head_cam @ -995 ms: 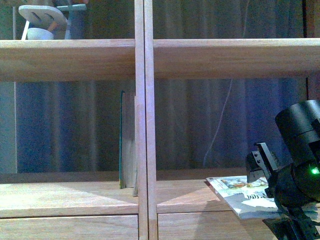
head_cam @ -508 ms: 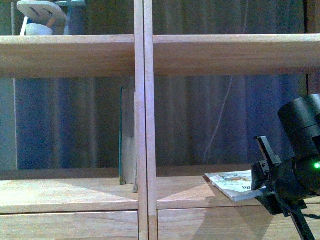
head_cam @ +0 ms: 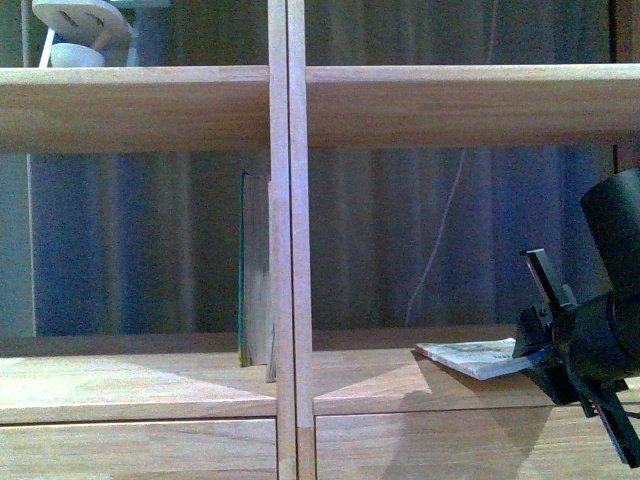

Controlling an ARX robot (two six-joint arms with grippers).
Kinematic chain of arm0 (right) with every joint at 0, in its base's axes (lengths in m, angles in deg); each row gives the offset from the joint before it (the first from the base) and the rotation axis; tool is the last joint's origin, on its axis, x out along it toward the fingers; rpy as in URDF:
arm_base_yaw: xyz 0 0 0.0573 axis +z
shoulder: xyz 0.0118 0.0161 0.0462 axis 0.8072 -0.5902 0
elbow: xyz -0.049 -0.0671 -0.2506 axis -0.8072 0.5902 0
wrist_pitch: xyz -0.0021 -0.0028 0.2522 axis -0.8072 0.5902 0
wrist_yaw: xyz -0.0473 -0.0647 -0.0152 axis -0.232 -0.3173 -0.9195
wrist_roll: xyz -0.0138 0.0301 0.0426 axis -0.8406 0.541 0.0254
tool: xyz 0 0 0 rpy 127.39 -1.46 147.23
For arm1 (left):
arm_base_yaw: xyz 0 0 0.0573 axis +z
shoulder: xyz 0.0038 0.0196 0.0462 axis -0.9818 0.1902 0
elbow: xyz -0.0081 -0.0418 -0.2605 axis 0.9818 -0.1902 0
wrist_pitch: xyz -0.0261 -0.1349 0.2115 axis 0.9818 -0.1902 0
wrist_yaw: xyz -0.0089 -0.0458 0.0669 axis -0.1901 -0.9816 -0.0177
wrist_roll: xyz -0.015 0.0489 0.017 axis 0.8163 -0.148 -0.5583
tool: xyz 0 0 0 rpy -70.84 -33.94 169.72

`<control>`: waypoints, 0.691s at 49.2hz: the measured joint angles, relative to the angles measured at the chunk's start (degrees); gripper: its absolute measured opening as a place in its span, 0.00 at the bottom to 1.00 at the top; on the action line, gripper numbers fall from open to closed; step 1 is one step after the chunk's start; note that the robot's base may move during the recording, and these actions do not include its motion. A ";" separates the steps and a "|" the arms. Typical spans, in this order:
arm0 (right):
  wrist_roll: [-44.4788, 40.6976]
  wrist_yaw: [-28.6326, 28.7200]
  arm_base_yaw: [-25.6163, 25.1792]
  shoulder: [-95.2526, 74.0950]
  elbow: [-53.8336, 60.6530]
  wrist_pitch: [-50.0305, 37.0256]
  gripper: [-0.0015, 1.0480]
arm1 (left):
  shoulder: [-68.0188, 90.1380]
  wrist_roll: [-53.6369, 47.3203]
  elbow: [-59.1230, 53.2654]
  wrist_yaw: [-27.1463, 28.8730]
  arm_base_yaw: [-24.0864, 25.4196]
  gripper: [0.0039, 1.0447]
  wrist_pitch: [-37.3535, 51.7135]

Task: Organize books on shelf

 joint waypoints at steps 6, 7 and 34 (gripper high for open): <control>-9.05 4.46 -0.81 4.28 0.33 -3.39 0.07 | 0.00 0.00 0.00 0.02 0.00 0.93 0.00; -10.49 5.38 -1.01 5.22 0.48 -3.58 0.07 | 0.00 0.00 0.00 0.00 0.00 0.93 0.00; -35.15 27.50 -10.10 29.99 16.94 -5.27 0.07 | 0.00 0.00 0.00 0.00 0.00 0.93 0.00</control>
